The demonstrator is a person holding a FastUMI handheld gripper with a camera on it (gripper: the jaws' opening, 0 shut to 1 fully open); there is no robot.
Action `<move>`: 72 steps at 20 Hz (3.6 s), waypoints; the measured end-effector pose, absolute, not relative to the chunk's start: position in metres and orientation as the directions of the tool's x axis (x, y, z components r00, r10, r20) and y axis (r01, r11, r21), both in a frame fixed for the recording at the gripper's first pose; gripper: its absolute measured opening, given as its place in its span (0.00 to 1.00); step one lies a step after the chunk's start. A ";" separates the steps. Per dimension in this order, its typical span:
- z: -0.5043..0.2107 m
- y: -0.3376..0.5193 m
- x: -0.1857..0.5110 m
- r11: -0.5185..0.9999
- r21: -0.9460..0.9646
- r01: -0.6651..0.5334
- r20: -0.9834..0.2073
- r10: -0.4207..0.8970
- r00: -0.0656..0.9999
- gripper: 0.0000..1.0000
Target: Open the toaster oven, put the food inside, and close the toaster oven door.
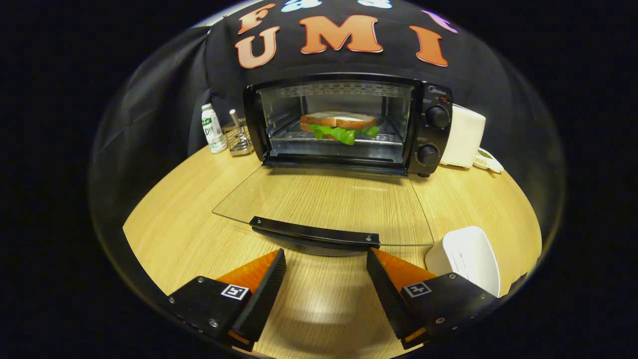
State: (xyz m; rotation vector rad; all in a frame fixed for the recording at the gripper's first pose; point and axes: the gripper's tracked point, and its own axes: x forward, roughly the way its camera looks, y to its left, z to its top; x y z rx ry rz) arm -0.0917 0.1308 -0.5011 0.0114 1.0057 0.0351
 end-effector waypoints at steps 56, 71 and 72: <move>-0.042 0.020 -0.002 0.998 -0.056 0.024 -0.051 -0.027 0.998 0.96; -0.047 0.029 0.000 0.999 -0.034 -0.035 -0.033 0.034 0.999 0.97; -0.047 0.028 0.001 0.999 -0.034 -0.033 -0.029 0.032 0.999 0.97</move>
